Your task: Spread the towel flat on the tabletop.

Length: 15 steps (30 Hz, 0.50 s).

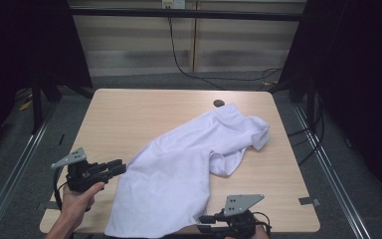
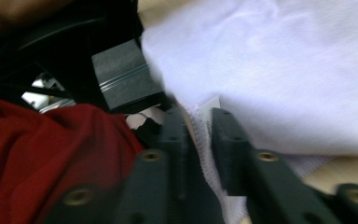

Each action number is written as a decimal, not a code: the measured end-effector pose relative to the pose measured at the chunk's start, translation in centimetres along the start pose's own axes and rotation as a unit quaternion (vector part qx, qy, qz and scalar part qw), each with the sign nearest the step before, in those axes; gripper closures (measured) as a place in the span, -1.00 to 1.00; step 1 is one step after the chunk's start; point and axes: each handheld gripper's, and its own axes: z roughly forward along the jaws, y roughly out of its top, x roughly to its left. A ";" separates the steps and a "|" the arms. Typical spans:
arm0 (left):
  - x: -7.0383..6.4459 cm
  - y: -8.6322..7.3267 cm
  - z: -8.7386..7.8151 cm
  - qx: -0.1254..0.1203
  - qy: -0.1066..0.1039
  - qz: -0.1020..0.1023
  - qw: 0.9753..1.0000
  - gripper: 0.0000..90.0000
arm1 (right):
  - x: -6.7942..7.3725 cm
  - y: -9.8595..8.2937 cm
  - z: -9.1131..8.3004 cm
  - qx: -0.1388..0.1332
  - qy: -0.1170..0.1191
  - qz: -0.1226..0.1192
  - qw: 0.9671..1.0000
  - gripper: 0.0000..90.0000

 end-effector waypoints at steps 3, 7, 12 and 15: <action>1.7 -0.8 2.0 0.033 0.022 -0.003 0.999 0.49 | -1.5 0.2 -0.8 -0.019 -0.014 0.019 1.000 0.50; 2.8 -1.9 4.8 0.076 0.016 0.004 0.997 0.54 | -5.2 0.2 -1.2 -0.029 -0.064 0.046 0.996 0.52; 2.5 -2.9 5.7 0.119 0.022 0.026 0.992 0.59 | -9.5 0.6 -1.2 -0.034 -0.137 0.068 0.988 0.58; 2.4 -4.0 5.9 0.146 0.043 0.043 0.987 0.65 | -11.5 0.7 -0.3 -0.018 -0.155 0.077 0.985 0.61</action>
